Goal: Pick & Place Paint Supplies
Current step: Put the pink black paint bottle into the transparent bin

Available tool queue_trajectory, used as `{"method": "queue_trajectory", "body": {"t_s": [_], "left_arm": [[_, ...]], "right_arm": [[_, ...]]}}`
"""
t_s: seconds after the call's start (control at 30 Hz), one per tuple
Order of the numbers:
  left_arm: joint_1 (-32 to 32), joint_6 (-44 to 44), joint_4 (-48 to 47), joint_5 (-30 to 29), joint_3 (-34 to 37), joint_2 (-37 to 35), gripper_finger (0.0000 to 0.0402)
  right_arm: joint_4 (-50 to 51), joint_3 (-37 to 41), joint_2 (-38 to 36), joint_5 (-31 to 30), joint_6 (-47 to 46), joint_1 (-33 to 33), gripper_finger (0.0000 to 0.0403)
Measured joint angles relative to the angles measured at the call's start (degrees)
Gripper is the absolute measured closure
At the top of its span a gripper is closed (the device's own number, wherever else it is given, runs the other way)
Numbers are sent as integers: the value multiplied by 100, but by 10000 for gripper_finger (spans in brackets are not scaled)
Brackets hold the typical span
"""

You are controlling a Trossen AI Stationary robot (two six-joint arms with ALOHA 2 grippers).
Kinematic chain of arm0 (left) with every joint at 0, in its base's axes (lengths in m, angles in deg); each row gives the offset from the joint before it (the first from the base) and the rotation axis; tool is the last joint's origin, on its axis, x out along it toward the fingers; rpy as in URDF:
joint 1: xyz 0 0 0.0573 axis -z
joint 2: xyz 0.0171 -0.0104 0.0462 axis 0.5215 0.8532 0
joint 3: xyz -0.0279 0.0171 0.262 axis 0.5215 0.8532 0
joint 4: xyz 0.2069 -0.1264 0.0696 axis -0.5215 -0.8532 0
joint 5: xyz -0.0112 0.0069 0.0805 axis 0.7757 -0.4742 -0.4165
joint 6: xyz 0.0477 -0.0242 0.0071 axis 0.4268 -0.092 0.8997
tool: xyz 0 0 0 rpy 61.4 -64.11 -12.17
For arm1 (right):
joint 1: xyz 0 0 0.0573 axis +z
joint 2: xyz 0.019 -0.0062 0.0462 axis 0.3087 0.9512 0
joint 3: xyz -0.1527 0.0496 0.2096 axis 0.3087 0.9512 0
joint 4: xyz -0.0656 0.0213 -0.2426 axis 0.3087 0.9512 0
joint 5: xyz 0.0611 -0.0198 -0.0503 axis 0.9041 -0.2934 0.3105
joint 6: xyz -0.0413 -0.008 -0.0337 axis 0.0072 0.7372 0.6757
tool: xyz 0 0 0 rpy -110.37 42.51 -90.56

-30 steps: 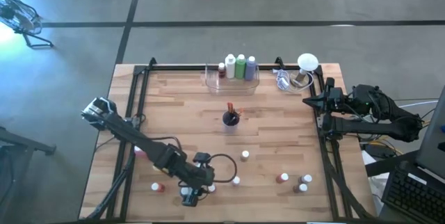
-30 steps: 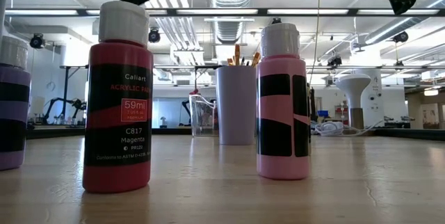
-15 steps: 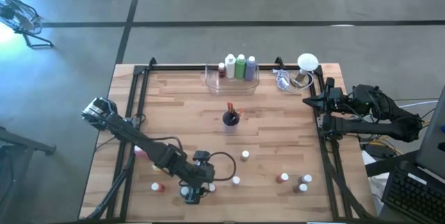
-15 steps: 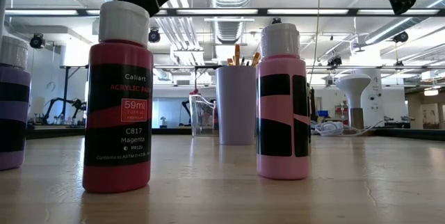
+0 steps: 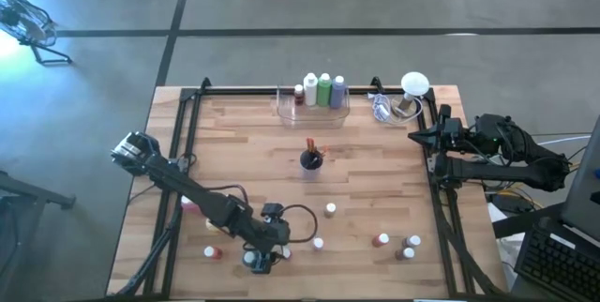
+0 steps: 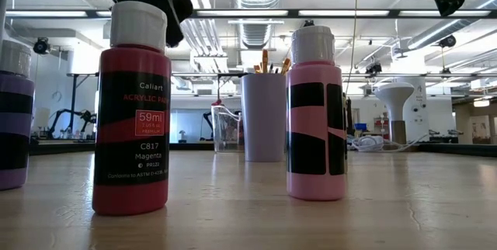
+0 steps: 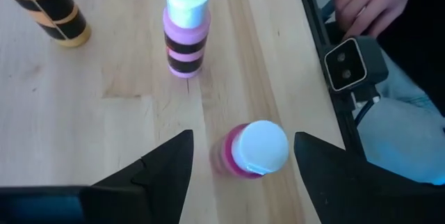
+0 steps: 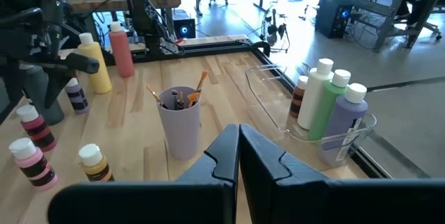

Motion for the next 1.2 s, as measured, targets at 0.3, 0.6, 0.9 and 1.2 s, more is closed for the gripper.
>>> {"method": "queue_trajectory", "body": {"t_s": [0.3, 0.6, 0.9, 1.2], "left_arm": [[2, -1, 30, 58, 7, 21, 147], [2, 13, 177, 242, 7, 347, 147], [2, 15, 232, 241, 7, 363, 161], [2, 18, 237, 241, 7, 363, 196]], "right_arm": [[0, 2, 1, 1, 0, 0, 394], [0, 2, 1, 0, 0, 0, 394], [0, 2, 1, -1, 0, -2, 394], [0, 0, 0, 1, 0, 0, 394]]}}
